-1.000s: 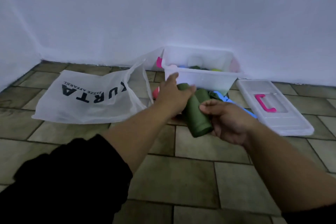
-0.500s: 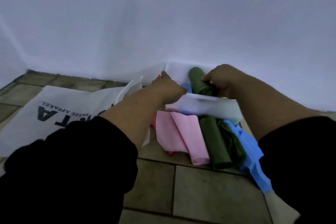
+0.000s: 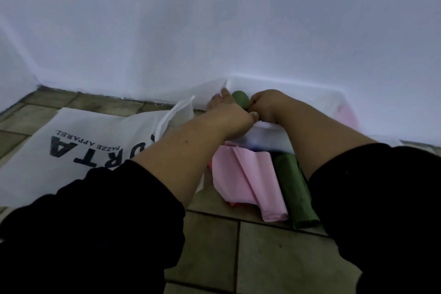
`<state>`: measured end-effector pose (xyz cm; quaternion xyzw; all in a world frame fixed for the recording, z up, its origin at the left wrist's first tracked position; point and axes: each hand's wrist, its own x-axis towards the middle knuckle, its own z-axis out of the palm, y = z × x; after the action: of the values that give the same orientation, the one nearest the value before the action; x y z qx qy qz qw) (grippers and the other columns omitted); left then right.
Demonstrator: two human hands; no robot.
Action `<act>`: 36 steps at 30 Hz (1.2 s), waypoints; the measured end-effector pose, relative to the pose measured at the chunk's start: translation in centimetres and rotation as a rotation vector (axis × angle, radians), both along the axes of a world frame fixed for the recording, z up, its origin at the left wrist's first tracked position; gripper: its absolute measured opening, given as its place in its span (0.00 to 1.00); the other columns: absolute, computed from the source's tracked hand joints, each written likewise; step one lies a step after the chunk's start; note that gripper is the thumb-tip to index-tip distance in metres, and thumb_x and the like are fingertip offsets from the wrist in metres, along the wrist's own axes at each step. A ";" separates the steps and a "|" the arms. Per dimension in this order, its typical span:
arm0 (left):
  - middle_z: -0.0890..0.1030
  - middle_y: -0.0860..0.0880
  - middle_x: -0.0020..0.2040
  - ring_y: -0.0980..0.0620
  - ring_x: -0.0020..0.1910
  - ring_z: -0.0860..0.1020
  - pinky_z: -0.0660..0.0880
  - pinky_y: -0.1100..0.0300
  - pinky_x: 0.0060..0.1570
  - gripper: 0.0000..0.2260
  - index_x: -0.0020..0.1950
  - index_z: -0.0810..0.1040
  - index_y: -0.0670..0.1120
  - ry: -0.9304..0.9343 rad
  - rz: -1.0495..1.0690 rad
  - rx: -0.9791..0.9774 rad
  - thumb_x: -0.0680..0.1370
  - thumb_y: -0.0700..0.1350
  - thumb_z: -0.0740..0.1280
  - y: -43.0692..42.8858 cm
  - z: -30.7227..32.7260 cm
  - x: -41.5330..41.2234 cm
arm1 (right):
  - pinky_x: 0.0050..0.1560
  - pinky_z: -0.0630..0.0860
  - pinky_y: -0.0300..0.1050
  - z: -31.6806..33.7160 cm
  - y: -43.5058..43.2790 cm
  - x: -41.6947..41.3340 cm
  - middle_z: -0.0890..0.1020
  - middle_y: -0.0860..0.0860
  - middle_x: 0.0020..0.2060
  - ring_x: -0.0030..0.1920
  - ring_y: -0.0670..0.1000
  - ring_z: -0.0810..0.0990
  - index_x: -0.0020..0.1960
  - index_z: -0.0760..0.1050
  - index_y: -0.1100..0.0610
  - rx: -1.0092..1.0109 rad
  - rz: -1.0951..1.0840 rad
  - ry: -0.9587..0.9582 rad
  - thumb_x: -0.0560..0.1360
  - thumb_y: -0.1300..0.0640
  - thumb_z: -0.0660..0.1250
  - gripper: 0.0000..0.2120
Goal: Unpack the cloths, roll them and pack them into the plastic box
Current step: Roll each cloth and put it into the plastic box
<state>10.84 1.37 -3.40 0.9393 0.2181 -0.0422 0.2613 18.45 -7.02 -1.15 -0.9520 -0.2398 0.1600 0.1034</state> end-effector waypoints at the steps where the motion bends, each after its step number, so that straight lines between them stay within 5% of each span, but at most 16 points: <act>1: 0.41 0.44 0.78 0.40 0.76 0.50 0.54 0.39 0.72 0.38 0.77 0.37 0.52 -0.008 -0.019 0.018 0.78 0.62 0.58 0.0 -0.1 -0.1 | 0.59 0.70 0.47 0.1 0.0 -0.1 0.77 0.58 0.61 0.60 0.58 0.74 0.64 0.74 0.60 -0.042 0.036 -0.025 0.78 0.55 0.61 0.17; 5: 0.50 0.43 0.77 0.40 0.73 0.58 0.57 0.40 0.70 0.32 0.77 0.56 0.53 0.090 -0.071 0.124 0.76 0.65 0.52 0.3 0.1 0.5 | 0.51 0.73 0.44 0.8 -1.9 0.0 0.80 0.54 0.57 0.52 0.52 0.77 0.63 0.76 0.54 -0.039 0.103 0.039 0.78 0.54 0.62 0.15; 8: 0.56 0.42 0.75 0.40 0.70 0.63 0.62 0.43 0.69 0.35 0.76 0.57 0.48 0.131 -0.021 0.089 0.75 0.66 0.55 0.4 0.5 0.8 | 0.33 0.72 0.34 2.0 -4.6 0.0 0.82 0.51 0.48 0.39 0.45 0.77 0.58 0.80 0.54 0.371 -0.026 0.145 0.75 0.57 0.67 0.12; 11: 0.58 0.41 0.73 0.41 0.70 0.62 0.61 0.44 0.69 0.29 0.74 0.62 0.50 0.138 -0.107 0.156 0.77 0.63 0.52 0.5 0.5 0.9 | 0.30 0.72 0.35 3.0 -9.5 -1.3 0.84 0.48 0.41 0.34 0.46 0.79 0.46 0.83 0.53 0.687 -0.180 0.003 0.71 0.56 0.69 0.05; 14: 0.60 0.41 0.73 0.41 0.70 0.61 0.60 0.44 0.69 0.27 0.72 0.64 0.52 0.125 -0.136 0.173 0.76 0.62 0.50 0.6 0.3 0.8 | 0.36 0.75 0.42 1.9 -14.8 -4.1 0.84 0.51 0.35 0.33 0.48 0.82 0.39 0.81 0.55 0.577 -0.252 -0.075 0.69 0.56 0.70 0.03; 17: 0.50 0.45 0.77 0.42 0.74 0.55 0.55 0.41 0.69 0.29 0.75 0.55 0.56 -0.099 -0.039 0.143 0.75 0.63 0.54 0.4 -0.3 -0.6 | 0.43 0.74 0.44 -1.2 -19.1 -6.4 0.84 0.52 0.38 0.41 0.53 0.82 0.38 0.80 0.53 0.303 -0.318 -0.092 0.68 0.59 0.71 0.02; 19: 0.47 0.47 0.78 0.44 0.75 0.54 0.57 0.41 0.70 0.31 0.76 0.52 0.56 -0.297 0.011 0.112 0.76 0.62 0.57 0.0 -0.5 -3.1 | 0.45 0.71 0.43 -3.6 -21.1 -7.3 0.83 0.54 0.47 0.48 0.55 0.80 0.43 0.79 0.53 0.153 -0.385 -0.100 0.70 0.60 0.69 0.04; 22: 0.56 0.48 0.76 0.46 0.73 0.60 0.62 0.46 0.67 0.27 0.72 0.60 0.57 -0.433 -0.068 0.117 0.75 0.61 0.60 -1.2 -1.6 -8.7 | 0.47 0.67 0.41 -6.7 -22.5 -7.9 0.78 0.54 0.60 0.55 0.55 0.77 0.61 0.75 0.54 0.075 -0.413 -0.002 0.72 0.60 0.67 0.17; 26: 0.58 0.49 0.75 0.48 0.72 0.61 0.65 0.47 0.67 0.29 0.71 0.61 0.58 -0.028 -0.251 0.125 0.72 0.60 0.64 -3.2 -5.0 -17.0 | 0.48 0.67 0.42 -7.5 -21.7 -9.3 0.76 0.53 0.60 0.52 0.52 0.75 0.65 0.71 0.51 0.271 -0.434 0.115 0.69 0.57 0.69 0.25; 30: 0.41 0.48 0.78 0.45 0.76 0.41 0.49 0.39 0.71 0.36 0.76 0.45 0.59 0.336 -0.364 0.208 0.73 0.61 0.60 -4.0 -8.1 -20.8 | 0.48 0.67 0.41 -8.2 -21.1 -11.4 0.75 0.52 0.53 0.51 0.54 0.75 0.67 0.66 0.51 0.202 -0.333 0.099 0.65 0.56 0.75 0.33; 36: 0.33 0.50 0.77 0.47 0.75 0.35 0.41 0.38 0.70 0.37 0.76 0.39 0.60 0.386 -0.337 0.190 0.75 0.60 0.59 -4.4 -8.4 -20.8 | 0.42 0.65 0.42 -9.3 -23.5 -13.9 0.81 0.59 0.47 0.50 0.60 0.79 0.51 0.76 0.58 0.220 -0.395 -0.124 0.72 0.63 0.65 0.09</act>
<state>-9.93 -3.00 -11.77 0.9573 0.1077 -0.2425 0.1147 4.50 -30.50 -10.41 -0.9714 -0.0705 0.0509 0.2208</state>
